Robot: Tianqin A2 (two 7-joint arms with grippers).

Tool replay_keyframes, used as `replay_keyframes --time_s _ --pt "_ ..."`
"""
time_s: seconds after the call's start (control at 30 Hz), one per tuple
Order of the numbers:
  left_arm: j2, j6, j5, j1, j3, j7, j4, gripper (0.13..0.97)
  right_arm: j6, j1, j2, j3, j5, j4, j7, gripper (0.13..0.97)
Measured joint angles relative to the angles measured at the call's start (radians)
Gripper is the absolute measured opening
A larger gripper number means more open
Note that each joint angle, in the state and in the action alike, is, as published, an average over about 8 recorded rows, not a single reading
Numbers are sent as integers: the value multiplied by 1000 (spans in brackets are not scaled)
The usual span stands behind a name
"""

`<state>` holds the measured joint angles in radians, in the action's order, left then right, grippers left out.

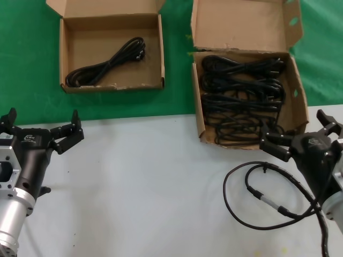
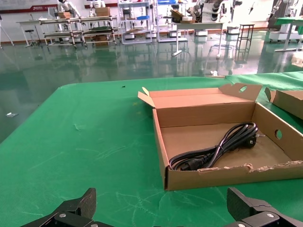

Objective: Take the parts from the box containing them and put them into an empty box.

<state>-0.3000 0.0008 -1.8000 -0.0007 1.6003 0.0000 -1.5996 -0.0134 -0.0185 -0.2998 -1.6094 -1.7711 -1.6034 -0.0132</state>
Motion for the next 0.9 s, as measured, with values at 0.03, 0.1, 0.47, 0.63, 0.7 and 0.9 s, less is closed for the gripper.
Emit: replay_keyframes --time_s 0.03,0.1,0.47,0.63,0.7,0.9 --pt "0 0 0 0 0 0 0 966 0 0 0 0 0 0 0 966" --pt "0 0 0 0 0 0 0 966 0 0 0 0 0 0 0 966" --pt "0 0 0 0 0 0 0 966 0 0 0 0 0 0 0 966" --pt "0 0 0 0 0 0 0 966 0 0 0 0 0 0 0 966" --pt "0 0 0 0 0 0 0 966 0 0 0 0 0 0 0 966" --pt "0 0 0 0 0 0 0 966 0 0 0 0 0 0 0 966"
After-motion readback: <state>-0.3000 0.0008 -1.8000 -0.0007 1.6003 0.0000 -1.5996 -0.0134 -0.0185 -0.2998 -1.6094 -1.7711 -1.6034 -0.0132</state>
